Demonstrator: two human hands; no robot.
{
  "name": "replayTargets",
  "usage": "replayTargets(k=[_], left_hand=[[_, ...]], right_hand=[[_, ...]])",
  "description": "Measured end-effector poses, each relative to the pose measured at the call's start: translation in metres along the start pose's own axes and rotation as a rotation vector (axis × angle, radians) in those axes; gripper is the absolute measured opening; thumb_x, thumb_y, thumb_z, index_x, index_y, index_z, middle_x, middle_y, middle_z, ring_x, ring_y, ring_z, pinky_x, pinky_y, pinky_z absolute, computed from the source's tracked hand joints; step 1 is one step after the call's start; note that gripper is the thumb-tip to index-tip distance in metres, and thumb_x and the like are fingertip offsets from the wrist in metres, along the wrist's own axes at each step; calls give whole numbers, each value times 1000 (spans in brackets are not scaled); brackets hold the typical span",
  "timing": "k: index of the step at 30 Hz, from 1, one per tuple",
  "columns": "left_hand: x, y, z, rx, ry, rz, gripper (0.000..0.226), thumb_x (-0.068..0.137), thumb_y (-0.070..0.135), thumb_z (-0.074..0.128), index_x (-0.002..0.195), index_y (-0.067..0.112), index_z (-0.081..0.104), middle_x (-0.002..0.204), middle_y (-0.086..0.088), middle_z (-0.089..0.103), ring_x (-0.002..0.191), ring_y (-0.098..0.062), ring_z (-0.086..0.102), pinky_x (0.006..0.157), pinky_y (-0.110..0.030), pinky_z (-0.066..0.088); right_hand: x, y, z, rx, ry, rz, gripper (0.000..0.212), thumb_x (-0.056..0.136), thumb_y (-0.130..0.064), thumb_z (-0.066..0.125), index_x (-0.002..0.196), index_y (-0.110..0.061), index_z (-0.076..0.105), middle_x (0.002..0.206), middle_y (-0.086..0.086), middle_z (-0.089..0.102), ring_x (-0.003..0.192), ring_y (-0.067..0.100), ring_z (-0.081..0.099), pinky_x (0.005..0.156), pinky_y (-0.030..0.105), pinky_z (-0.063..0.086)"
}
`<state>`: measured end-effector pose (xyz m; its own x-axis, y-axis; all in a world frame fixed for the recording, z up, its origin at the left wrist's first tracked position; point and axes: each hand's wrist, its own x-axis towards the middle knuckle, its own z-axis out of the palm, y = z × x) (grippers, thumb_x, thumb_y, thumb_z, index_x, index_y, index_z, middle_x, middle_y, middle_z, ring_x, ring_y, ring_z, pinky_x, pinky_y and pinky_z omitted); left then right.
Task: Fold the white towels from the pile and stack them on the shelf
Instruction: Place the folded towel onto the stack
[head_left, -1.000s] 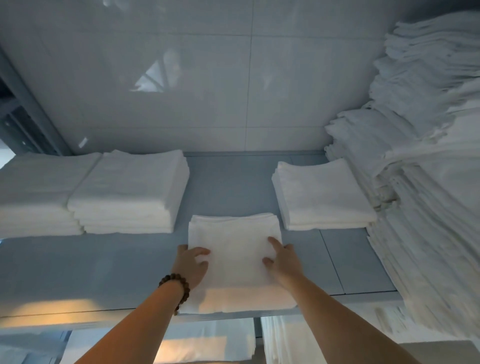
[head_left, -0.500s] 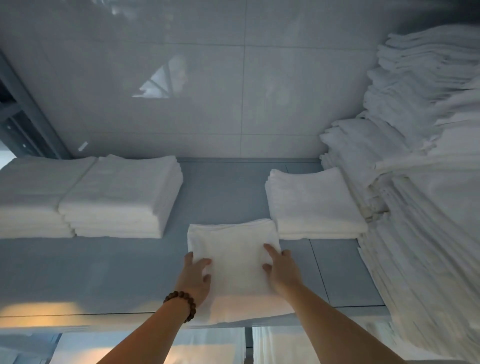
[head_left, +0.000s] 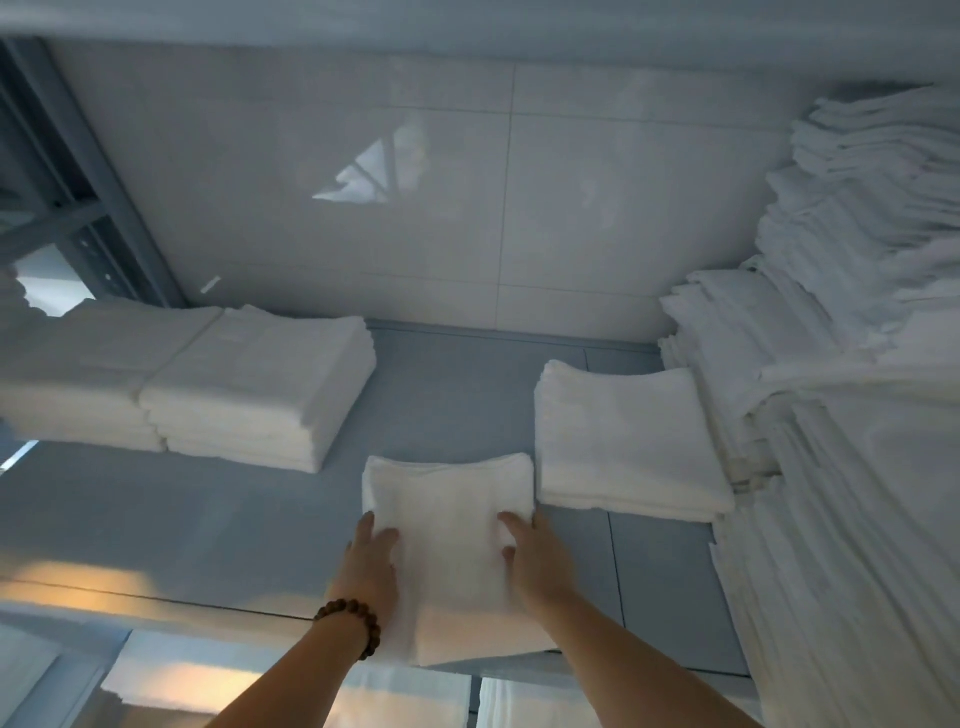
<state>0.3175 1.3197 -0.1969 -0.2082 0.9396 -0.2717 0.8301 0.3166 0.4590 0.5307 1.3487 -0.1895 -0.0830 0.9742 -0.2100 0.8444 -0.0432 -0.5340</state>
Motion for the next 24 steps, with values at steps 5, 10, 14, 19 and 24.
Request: replayTargets(k=[5, 10, 14, 19, 24], left_hand=[[7, 13, -27, 82, 121, 15, 52, 91, 2, 34, 138, 24, 38, 156, 9, 5, 136, -21, 27, 104, -36, 40], [29, 50, -65, 36, 218, 86, 53, 90, 2, 36, 140, 20, 37, 157, 8, 8, 139, -24, 25, 105, -39, 39], [49, 106, -73, -6, 225, 202, 52, 92, 5, 37, 142, 19, 34, 157, 7, 5, 141, -24, 19, 108, -38, 36], [71, 185, -53, -90, 160, 362, 51, 95, 6, 38, 144, 16, 32, 157, 7, 3, 143, -26, 14, 113, -37, 28], [98, 243, -19, -126, 71, 437, 50, 95, 6, 41, 143, 14, 33, 158, 3, 4, 143, -27, 12, 113, -35, 23]], right_hand=[[12, -19, -19, -17, 118, -163, 39, 90, -9, 40, 123, -25, 52, 123, 4, 43, 107, 23, 52, 83, 26, 40], [35, -34, -63, -60, 294, -213, 35, 91, -16, 43, 123, -29, 51, 118, 3, 44, 97, 26, 56, 76, 34, 49], [55, -14, -113, -99, 418, -173, 35, 92, -18, 45, 125, -28, 50, 119, 3, 43, 95, 24, 57, 75, 35, 52], [73, 44, -167, -195, 530, -58, 35, 94, -21, 45, 128, -28, 50, 119, 5, 46, 99, 24, 56, 76, 35, 52], [93, 100, -198, -284, 543, 47, 37, 94, -20, 45, 129, -30, 50, 124, 6, 45, 106, 26, 54, 83, 36, 49]])
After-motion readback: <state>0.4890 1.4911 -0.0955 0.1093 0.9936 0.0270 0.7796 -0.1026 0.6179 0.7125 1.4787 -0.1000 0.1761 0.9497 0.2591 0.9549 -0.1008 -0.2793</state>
